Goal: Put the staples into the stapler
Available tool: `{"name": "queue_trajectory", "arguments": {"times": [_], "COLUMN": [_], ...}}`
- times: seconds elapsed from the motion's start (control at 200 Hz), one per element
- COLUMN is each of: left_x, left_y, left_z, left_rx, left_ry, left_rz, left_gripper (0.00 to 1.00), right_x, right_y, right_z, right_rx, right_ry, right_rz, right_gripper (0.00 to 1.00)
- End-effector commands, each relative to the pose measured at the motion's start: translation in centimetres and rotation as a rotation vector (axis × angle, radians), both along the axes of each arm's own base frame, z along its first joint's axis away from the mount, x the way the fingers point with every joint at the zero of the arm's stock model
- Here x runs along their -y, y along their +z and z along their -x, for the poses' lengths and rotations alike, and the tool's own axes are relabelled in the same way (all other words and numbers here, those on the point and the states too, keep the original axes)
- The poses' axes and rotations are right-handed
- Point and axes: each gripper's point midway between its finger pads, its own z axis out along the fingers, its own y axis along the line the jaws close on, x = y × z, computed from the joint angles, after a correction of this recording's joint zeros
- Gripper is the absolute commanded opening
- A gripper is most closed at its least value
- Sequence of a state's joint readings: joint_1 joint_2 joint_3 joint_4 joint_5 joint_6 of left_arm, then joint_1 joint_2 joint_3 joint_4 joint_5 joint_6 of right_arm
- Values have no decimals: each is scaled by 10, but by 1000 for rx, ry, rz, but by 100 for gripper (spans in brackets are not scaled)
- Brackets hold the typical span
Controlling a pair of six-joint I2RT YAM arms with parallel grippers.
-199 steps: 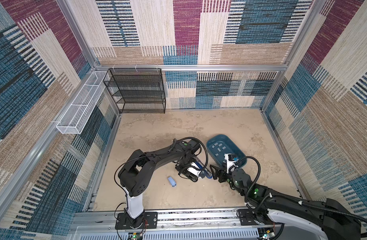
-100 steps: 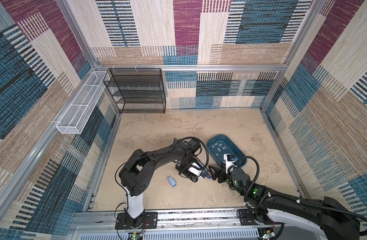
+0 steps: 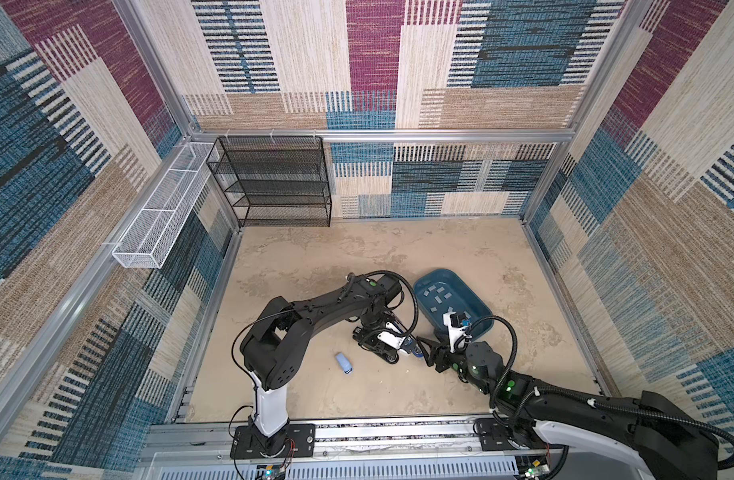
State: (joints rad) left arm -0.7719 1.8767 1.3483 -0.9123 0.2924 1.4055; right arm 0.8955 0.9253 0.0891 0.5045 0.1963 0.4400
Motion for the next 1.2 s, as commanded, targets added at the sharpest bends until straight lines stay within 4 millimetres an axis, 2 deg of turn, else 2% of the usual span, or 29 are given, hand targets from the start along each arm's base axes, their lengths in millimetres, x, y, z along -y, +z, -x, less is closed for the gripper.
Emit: {"name": "queue_trajectory", "arguments": {"times": [0.0, 0.095, 0.341, 0.696, 0.836, 0.997, 1.197], "left_x": [1, 5, 6, 14, 14, 16, 22], "left_y": [16, 25, 28, 43, 50, 55, 65], "left_z": [10, 13, 15, 19, 18, 18, 21], "left_rx": [-45, -61, -90, -126, -135, -146, -165], "left_ry": [-14, -14, -5, 3, 13, 18, 21], "left_rz": [44, 77, 89, 136, 151, 178, 213], "left_gripper": [5, 2, 0, 0, 0, 0, 0], "right_x": [-16, -22, -40, -64, -62, -55, -61], "right_y": [23, 25, 31, 33, 31, 34, 41], "right_z": [9, 17, 40, 41, 38, 39, 45], "right_rx": [112, 144, 229, 243, 243, 262, 272], "right_ry": [115, 176, 328, 373, 349, 335, 380], "right_rz": [-66, -72, -76, -62, -63, -75, -102], "right_gripper": [65, 61, 54, 46, 44, 48, 45]}}
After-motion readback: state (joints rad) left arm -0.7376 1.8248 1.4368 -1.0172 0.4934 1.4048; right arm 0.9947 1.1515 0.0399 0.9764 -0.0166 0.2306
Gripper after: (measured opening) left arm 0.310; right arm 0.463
